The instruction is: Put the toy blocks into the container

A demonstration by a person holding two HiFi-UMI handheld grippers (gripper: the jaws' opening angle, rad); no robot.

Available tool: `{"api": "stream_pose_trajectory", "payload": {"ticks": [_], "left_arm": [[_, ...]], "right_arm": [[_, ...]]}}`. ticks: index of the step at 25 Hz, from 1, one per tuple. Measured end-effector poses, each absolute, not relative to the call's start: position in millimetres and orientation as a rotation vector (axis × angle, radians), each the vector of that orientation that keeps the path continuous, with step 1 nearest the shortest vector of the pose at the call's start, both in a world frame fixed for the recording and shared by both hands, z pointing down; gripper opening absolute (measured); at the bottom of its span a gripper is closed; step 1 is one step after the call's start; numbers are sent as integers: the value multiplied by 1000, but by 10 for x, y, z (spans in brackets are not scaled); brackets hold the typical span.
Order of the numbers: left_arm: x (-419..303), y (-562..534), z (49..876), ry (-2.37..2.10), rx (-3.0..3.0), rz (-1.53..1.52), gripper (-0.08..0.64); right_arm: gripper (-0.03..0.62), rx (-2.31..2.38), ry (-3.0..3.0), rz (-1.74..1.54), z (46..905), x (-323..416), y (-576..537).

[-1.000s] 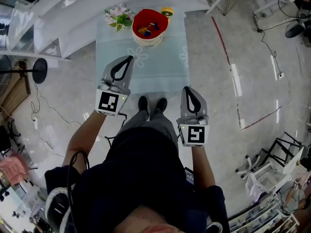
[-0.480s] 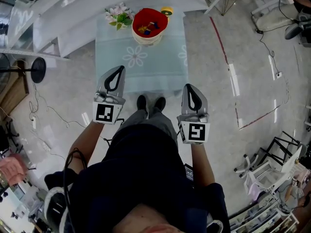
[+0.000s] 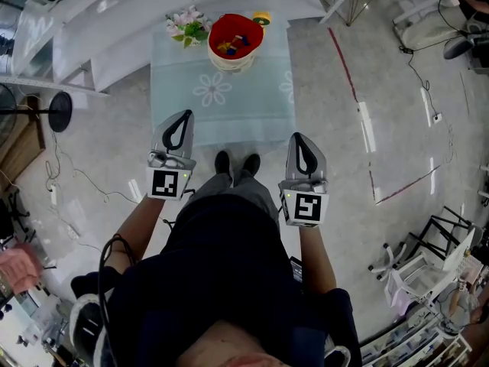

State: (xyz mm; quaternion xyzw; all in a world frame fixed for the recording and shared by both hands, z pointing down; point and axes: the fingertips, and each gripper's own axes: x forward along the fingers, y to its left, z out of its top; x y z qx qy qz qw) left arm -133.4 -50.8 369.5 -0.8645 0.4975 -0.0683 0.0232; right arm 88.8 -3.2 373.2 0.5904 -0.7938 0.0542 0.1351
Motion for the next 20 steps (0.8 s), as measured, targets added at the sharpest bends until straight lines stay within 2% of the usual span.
{"api": "stream_pose_trajectory", "payload": {"ticks": [20], "left_arm": [[-1390,-381,3733,1555,-2671,-197,0]], "right_arm": [[-5,1689,-2288,125,3717,845,-91]]}}
